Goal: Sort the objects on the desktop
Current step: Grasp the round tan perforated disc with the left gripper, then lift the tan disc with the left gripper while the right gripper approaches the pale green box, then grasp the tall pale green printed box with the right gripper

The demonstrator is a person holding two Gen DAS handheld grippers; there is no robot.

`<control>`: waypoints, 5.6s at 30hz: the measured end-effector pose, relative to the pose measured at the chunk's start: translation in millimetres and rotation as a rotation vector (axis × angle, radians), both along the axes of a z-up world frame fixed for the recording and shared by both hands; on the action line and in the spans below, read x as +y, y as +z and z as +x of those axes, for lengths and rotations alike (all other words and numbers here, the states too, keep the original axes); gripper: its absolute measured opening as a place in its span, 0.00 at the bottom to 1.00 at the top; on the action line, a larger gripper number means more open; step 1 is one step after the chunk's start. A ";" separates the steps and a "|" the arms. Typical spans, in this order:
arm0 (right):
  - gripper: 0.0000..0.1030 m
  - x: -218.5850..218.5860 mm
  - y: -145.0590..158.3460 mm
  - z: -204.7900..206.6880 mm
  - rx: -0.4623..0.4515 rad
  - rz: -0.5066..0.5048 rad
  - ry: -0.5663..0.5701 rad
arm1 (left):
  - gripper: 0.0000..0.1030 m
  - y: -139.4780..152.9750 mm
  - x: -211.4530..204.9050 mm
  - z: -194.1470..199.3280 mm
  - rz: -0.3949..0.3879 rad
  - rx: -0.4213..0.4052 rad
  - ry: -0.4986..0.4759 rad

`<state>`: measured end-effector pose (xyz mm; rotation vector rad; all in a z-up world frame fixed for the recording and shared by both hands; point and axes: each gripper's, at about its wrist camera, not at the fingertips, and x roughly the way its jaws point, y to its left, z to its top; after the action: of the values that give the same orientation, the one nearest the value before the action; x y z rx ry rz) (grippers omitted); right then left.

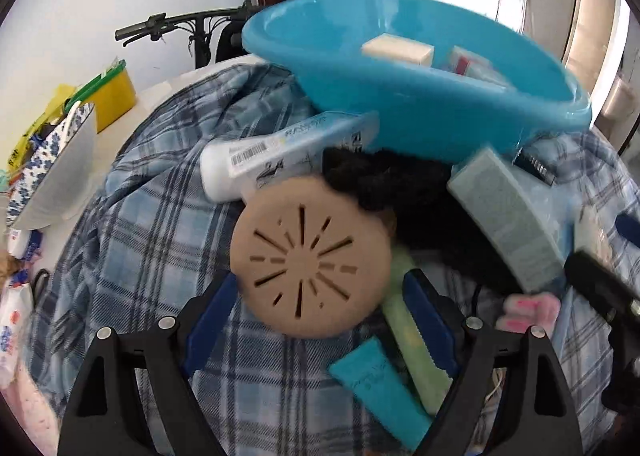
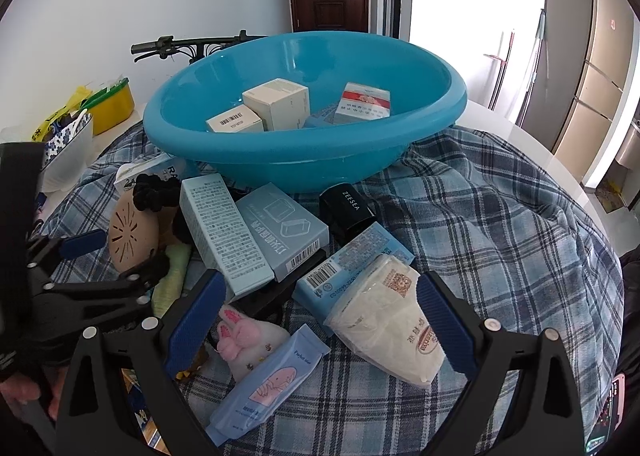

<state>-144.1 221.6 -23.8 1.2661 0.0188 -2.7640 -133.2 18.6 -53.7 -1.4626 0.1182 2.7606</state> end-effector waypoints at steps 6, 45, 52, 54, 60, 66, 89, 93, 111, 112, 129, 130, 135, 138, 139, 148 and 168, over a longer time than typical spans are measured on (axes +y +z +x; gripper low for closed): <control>0.93 3.0 -1.6 0.2 -0.005 0.010 -0.003 | 0.67 4.5 -9.6 -2.3 0.023 0.021 0.019; 0.93 1.4 -4.9 4.1 -0.016 0.000 0.002 | 0.34 10.3 -64.7 2.0 0.106 0.001 0.094; 0.93 -5.6 -6.6 2.4 -0.020 -0.005 0.025 | 0.18 3.4 -60.4 1.5 0.101 0.013 0.065; 0.93 -7.5 -6.6 1.0 -0.026 -0.022 0.039 | 0.14 6.4 -57.8 2.7 0.125 0.023 0.055; 0.93 -10.7 -8.8 -7.1 -0.042 -0.080 0.069 | 0.14 21.5 -62.2 10.2 0.150 0.068 0.093; 0.83 -23.9 -2.4 -10.7 0.001 -0.080 0.131 | 0.14 30.2 -72.6 17.5 0.199 0.058 0.122; 0.31 -3.5 -9.9 -4.9 -0.028 -0.212 0.078 | 0.14 38.6 -23.3 32.0 0.149 0.049 0.018; 0.28 8.8 -3.2 3.4 -0.006 -0.228 0.055 | 0.14 38.9 -18.0 35.0 0.146 0.044 0.007; 0.27 25.4 13.5 26.6 0.037 -0.240 0.036 | 0.14 60.6 -14.1 50.7 0.190 0.068 -0.014; 0.27 25.3 13.3 27.7 0.037 -0.239 0.038 | 0.14 61.4 -14.5 51.7 0.191 0.071 -0.014; 0.26 14.1 -17.6 15.2 -0.083 -0.194 0.018 | 0.14 29.6 -21.1 52.5 0.167 -0.009 0.000; 0.26 13.3 -18.5 14.7 -0.087 -0.186 0.020 | 0.14 28.6 -21.8 52.1 0.167 -0.011 0.002; 0.27 18.2 -26.6 10.3 -0.123 -0.216 0.010 | 0.14 29.4 -23.5 54.4 0.167 -0.002 0.013; 0.30 25.2 -28.2 10.9 -0.127 -0.254 0.008 | 0.14 28.5 -24.2 55.7 0.161 -0.001 0.018; 0.34 27.7 -28.3 11.6 -0.124 -0.254 0.000 | 0.14 28.6 -24.4 56.0 0.157 -0.001 0.019; 0.39 29.1 -26.1 11.6 -0.105 -0.218 0.001 | 0.14 27.9 -26.4 55.4 0.159 -0.001 0.026; 0.26 42.2 -29.1 -5.9 -0.079 -0.420 0.004 | 0.14 28.0 -23.8 55.2 0.149 -0.015 0.015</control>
<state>-150.0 263.8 -52.9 1.2481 -0.5334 -2.5225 -78.0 -5.2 -25.7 -1.4529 -0.0971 2.7024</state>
